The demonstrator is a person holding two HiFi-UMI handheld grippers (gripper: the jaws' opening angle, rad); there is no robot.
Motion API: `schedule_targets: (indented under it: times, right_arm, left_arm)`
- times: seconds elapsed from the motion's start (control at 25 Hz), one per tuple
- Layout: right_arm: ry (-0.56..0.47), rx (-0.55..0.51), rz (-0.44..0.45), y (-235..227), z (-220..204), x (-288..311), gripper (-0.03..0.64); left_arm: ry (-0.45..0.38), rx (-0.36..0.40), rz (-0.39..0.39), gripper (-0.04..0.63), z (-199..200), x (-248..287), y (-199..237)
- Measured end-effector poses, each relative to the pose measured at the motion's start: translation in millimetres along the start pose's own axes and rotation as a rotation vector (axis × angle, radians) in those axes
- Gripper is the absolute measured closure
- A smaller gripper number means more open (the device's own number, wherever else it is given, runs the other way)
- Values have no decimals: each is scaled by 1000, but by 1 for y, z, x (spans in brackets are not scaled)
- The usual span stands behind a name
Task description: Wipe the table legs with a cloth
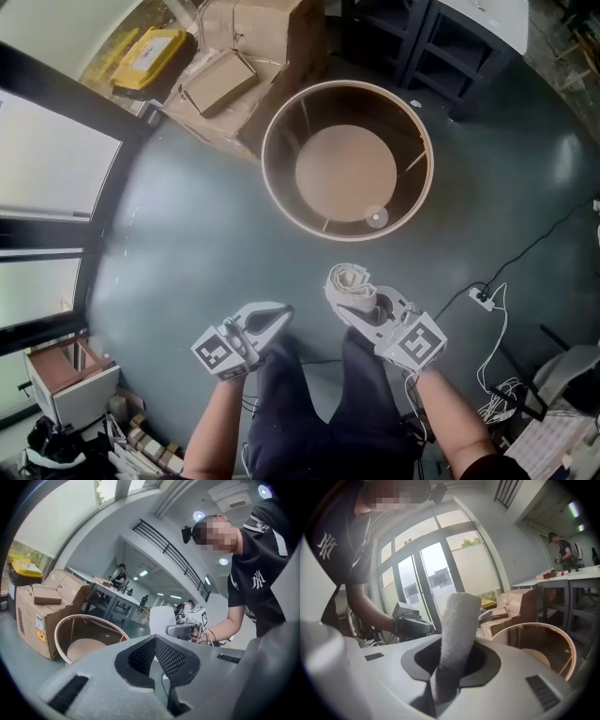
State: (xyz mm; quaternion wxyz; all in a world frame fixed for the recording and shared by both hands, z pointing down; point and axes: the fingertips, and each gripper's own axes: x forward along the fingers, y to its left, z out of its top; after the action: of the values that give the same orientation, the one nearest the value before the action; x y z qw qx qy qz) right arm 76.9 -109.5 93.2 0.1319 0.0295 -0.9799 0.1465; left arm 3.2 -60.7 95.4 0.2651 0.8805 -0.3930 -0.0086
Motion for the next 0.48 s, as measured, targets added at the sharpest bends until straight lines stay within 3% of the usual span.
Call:
schedule_targets:
  times: [0.28,0.48]
  right_arm:
    - [110,-24,-58,1,-87,66,525]
    - [168,-49,-106,-16,-143,121,525]
  left_arm:
    - [87,39,-93,589,-65,-3,72]
    - [50,44,-140,589,-91,-15,114]
